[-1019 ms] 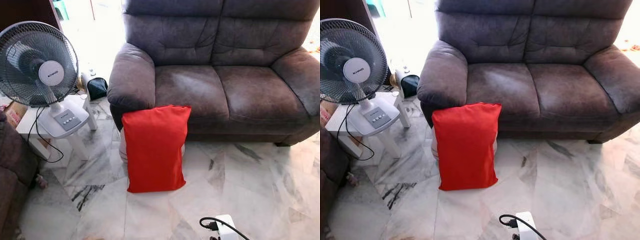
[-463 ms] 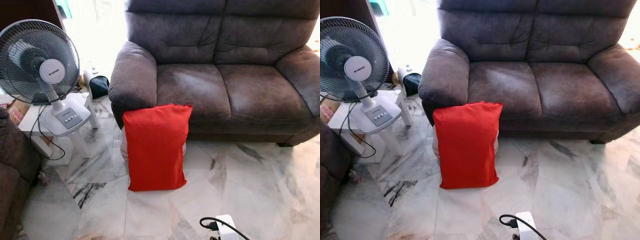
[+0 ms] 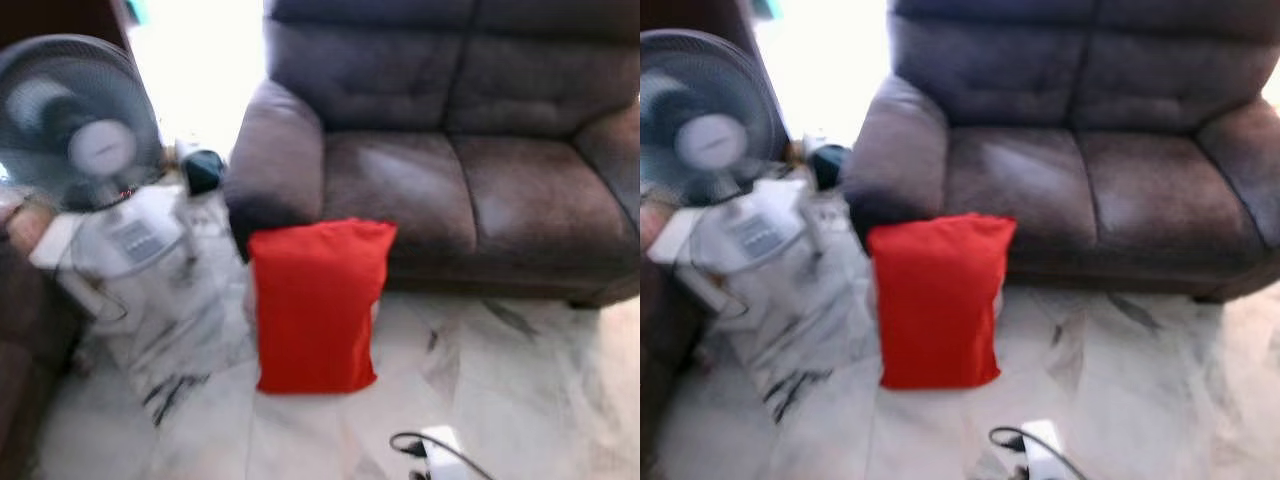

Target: Move the pillow to the sofa from floor

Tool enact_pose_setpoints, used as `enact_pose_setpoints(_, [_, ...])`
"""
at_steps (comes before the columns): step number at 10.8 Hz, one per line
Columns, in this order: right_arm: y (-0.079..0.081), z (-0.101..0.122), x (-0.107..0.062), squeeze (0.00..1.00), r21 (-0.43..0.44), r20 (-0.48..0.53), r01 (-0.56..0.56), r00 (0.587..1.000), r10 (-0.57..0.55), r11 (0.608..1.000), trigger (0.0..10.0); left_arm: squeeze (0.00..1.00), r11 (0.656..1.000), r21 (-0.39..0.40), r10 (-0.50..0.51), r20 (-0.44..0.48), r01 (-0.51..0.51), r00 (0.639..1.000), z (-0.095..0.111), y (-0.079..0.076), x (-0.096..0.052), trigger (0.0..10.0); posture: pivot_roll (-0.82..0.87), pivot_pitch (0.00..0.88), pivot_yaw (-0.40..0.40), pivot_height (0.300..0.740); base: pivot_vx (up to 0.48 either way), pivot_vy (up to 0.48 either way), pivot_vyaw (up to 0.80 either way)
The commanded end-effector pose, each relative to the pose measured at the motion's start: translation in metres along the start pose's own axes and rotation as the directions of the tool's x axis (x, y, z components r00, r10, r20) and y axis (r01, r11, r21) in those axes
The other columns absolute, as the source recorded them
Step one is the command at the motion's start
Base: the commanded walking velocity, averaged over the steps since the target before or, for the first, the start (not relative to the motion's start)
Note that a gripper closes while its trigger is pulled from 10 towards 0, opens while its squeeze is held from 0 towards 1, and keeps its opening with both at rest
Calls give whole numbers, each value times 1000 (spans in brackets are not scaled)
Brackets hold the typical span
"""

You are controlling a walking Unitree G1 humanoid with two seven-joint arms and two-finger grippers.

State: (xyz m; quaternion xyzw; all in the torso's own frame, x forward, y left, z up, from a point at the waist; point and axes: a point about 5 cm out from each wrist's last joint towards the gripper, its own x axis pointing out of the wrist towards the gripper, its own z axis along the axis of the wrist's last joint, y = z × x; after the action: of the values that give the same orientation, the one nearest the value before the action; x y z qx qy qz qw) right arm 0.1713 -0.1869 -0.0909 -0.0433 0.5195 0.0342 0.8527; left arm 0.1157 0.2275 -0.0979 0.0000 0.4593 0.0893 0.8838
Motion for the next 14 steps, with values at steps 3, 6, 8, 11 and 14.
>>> enact_pose_setpoints(3, [5, 0, 1, 0, 8, -5, 1, 1000, -1, 1000, 10000, 0, 1000, 6, 23, -38, -23, 999, -12, 10, -5, 10000, 128, 112, -12, 723, 279, 0, 0])
enact_pose_setpoints(6, [1, -2, 0, 0, -17, -18, -3, 1000, 3, 1000, 10000, 0, 1000, 8, 22, -34, -21, 999, -12, 10, -5, 10000, 131, 112, -12, 723, 277, 0, -665])
enact_pose_setpoints(8, [-5, -2, -1, 0, -1, -7, 10, 1000, -10, 1000, 10000, 0, 1000, 4, 24, -34, -24, 999, -11, 10, -5, 10000, 131, 119, -14, 723, 283, 0, 0])
enact_pose_setpoints(11, [-5, 2, -1, 0, -71, 12, -1, 1000, 2, 997, 10000, 0, 1000, -2, 25, -38, -25, 999, -12, 10, -5, 10000, 132, 129, -16, 723, 279, 0, 267])
enact_pose_setpoints(14, [2, 1, 0, 0, -41, 5, -11, 1000, 11, 999, 10000, 0, 1000, -7, 26, -38, -27, 999, -12, 10, -5, 10000, 132, 134, -20, 723, 276, 0, 698])
